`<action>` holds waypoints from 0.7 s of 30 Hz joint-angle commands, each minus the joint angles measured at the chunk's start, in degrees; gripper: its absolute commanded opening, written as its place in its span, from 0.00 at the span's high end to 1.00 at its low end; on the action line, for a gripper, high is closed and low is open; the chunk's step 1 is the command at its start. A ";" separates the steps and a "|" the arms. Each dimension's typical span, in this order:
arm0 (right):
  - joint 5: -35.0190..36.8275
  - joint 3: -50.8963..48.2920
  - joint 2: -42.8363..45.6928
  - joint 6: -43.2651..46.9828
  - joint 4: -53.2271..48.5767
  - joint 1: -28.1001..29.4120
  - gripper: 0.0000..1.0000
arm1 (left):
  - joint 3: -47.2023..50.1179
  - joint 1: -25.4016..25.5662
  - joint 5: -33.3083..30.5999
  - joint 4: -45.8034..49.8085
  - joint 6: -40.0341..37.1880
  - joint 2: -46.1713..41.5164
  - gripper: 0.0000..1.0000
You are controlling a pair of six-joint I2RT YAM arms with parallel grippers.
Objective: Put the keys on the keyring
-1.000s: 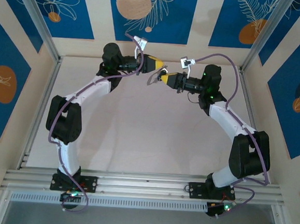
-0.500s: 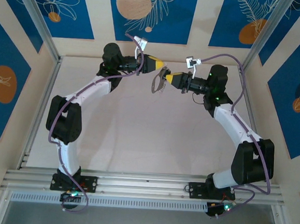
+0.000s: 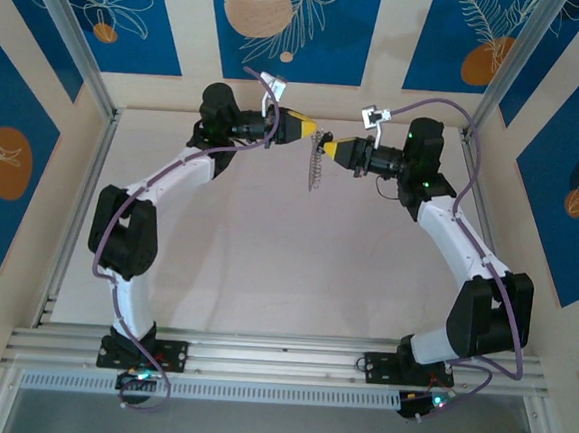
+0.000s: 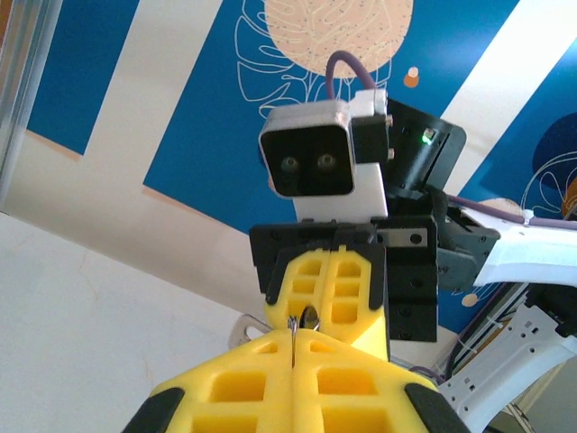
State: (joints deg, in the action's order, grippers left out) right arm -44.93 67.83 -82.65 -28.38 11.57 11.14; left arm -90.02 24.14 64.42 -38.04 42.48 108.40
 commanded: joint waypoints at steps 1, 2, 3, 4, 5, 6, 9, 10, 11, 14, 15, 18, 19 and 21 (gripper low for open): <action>0.46 3.61 -0.53 3.05 -4.36 -1.15 1.00 | 0.58 -0.23 0.12 -0.77 -1.59 -3.19 1.00; 0.22 4.31 -0.91 3.13 -4.68 -1.43 1.00 | 0.76 -0.23 0.15 -0.72 -1.66 -3.36 1.00; -0.06 5.22 -1.27 3.30 -5.26 -1.62 1.00 | 0.95 -0.23 0.09 -0.72 -1.78 -3.49 1.00; -0.17 6.02 -1.63 3.70 -5.99 -1.81 1.00 | 1.08 -0.26 0.21 -0.72 -1.78 -3.63 1.00; -0.24 6.74 -1.92 4.06 -6.64 -1.93 1.00 | 1.07 -0.24 0.26 -0.72 -1.79 -3.72 1.00; -0.28 7.45 -2.27 4.37 -7.11 -1.99 1.00 | 0.99 -0.26 0.33 -0.73 -1.79 -3.72 1.00; -1.01 9.43 -3.25 4.80 -8.29 -2.08 1.00 | 1.37 -0.23 0.43 -0.76 -1.79 -3.98 1.00; -1.34 9.96 -3.47 4.87 -8.49 -2.00 1.00 | 1.42 -0.26 0.43 -0.83 -1.79 -4.15 1.00; -1.47 10.16 -3.57 4.96 -8.66 -1.91 1.00 | 1.43 -0.28 0.37 -0.72 -1.85 -4.16 1.00; -1.95 10.59 -3.92 5.35 -9.14 -1.10 1.00 | 1.34 -0.19 0.49 -0.72 -1.79 -3.91 1.00; -2.15 10.63 -4.01 5.65 -9.46 -0.67 1.00 | 1.41 -0.22 0.45 -0.87 -1.71 -3.90 1.00; -1.93 10.33 -3.84 7.52 -11.50 0.69 1.00 | 1.48 -0.21 0.17 -0.98 -1.70 -3.82 1.00; -1.77 9.94 -3.70 7.96 -11.71 0.97 1.00 | 1.36 -0.23 0.07 -0.98 -1.69 -3.67 1.00; -1.57 8.87 -3.44 7.99 -11.58 1.09 1.00 | 1.26 -0.23 -0.06 -1.01 -1.65 -3.63 1.00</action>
State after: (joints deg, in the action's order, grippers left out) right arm -46.46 76.58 -85.89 -22.39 1.80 11.62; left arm -89.06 24.14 64.01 -38.06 41.78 106.89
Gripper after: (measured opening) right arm 0.056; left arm 0.047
